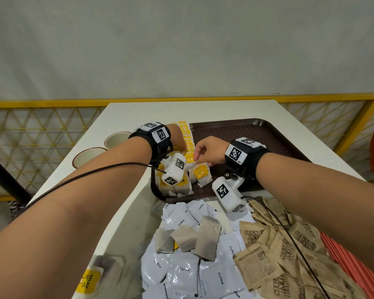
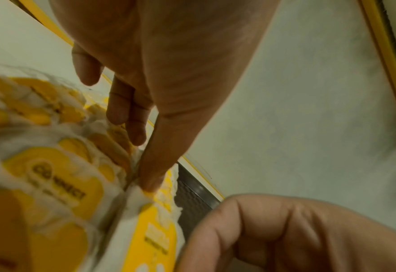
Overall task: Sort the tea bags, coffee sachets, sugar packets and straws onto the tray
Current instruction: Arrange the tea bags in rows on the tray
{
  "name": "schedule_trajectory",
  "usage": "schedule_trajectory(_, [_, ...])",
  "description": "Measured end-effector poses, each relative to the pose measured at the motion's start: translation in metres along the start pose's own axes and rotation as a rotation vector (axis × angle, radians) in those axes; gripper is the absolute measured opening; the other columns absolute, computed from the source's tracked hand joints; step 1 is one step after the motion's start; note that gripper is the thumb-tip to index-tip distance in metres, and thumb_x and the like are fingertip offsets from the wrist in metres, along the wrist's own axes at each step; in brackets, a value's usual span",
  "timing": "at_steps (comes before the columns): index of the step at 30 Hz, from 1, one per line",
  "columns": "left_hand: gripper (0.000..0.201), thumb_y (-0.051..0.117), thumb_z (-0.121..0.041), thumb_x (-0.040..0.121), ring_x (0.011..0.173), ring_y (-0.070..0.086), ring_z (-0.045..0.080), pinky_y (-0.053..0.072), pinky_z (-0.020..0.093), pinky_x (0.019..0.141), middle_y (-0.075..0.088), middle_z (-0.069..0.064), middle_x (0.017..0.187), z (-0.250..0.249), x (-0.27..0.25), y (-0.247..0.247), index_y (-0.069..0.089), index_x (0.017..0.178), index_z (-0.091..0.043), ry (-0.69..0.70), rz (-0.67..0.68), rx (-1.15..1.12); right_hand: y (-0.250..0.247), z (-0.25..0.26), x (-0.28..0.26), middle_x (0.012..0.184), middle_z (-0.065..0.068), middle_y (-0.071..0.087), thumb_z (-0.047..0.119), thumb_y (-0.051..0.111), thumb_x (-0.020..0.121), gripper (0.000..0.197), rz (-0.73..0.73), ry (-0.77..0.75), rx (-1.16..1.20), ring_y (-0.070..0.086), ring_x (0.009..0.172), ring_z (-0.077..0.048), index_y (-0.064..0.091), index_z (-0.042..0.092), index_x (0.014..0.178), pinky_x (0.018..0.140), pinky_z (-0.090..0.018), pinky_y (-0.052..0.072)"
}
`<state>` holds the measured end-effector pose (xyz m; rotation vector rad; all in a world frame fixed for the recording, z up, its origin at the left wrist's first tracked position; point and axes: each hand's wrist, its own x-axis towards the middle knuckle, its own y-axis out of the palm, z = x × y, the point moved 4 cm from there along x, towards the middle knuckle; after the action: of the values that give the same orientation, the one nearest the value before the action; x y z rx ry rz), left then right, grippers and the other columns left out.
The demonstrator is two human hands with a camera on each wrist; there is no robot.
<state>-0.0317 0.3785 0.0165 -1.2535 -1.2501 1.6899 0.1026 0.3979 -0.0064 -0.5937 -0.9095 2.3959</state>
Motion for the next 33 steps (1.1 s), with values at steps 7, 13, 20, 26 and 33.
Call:
schedule_trajectory(7, [0.017, 0.067, -0.027, 0.086, 0.104, 0.059, 0.019, 0.044, 0.028, 0.087, 0.067, 0.003, 0.107, 0.021, -0.028, -0.014, 0.072, 0.098, -0.015, 0.099, -0.101, -0.374, -0.019, -0.005, -0.033, 0.096, -0.008, 0.067, -0.01, 0.056, 0.083, 0.031, 0.102, 0.014, 0.084, 0.059, 0.081, -0.017, 0.067, 0.018, 0.092, 0.066, -0.028, 0.045])
schedule_trajectory(13, [0.027, 0.073, -0.05, 0.074, 0.099, 0.056, 0.006, 0.04, 0.029, 0.095, 0.067, -0.012, 0.097, 0.001, -0.056, -0.002, 0.074, 0.087, -0.026, 0.261, 0.133, -0.384, -0.003, -0.003, -0.047, 0.087, 0.001, 0.061, 0.012, 0.075, 0.08, 0.024, 0.071, -0.023, -0.063, 0.058, 0.072, -0.008, 0.063, 0.017, 0.1, 0.062, -0.024, 0.051])
schedule_trajectory(20, [0.01, 0.072, -0.033, 0.082, 0.083, 0.057, 0.01, 0.044, 0.022, 0.077, 0.064, -0.005, 0.087, -0.009, -0.062, 0.012, 0.067, 0.077, -0.026, 0.3, 0.09, -0.35, -0.001, -0.009, -0.049, 0.077, 0.0, 0.061, 0.004, 0.072, 0.081, 0.02, -0.022, 0.018, 0.048, 0.062, 0.069, -0.013, 0.06, 0.018, 0.088, 0.059, -0.024, 0.053])
schedule_trajectory(26, [0.018, 0.068, -0.027, 0.087, 0.083, 0.054, 0.01, 0.042, 0.018, 0.073, 0.061, -0.004, 0.085, -0.004, -0.062, 0.006, 0.069, 0.098, -0.014, 0.275, 0.022, -0.396, 0.0, -0.015, -0.053, 0.078, -0.005, 0.063, 0.003, 0.068, 0.084, 0.011, -0.029, 0.08, 0.139, 0.062, 0.067, -0.011, 0.062, 0.012, 0.088, 0.067, -0.026, 0.055])
schedule_trajectory(33, [0.021, 0.063, -0.024, 0.089, 0.087, 0.052, 0.012, 0.041, 0.025, 0.078, 0.06, -0.002, 0.093, -0.006, -0.054, 0.002, 0.069, 0.105, -0.012, 0.227, -0.042, -0.288, -0.003, -0.011, -0.052, 0.073, -0.006, 0.059, 0.006, 0.064, 0.089, 0.01, 0.052, 0.156, 0.134, 0.06, 0.067, -0.013, 0.059, 0.012, 0.083, 0.064, -0.027, 0.053])
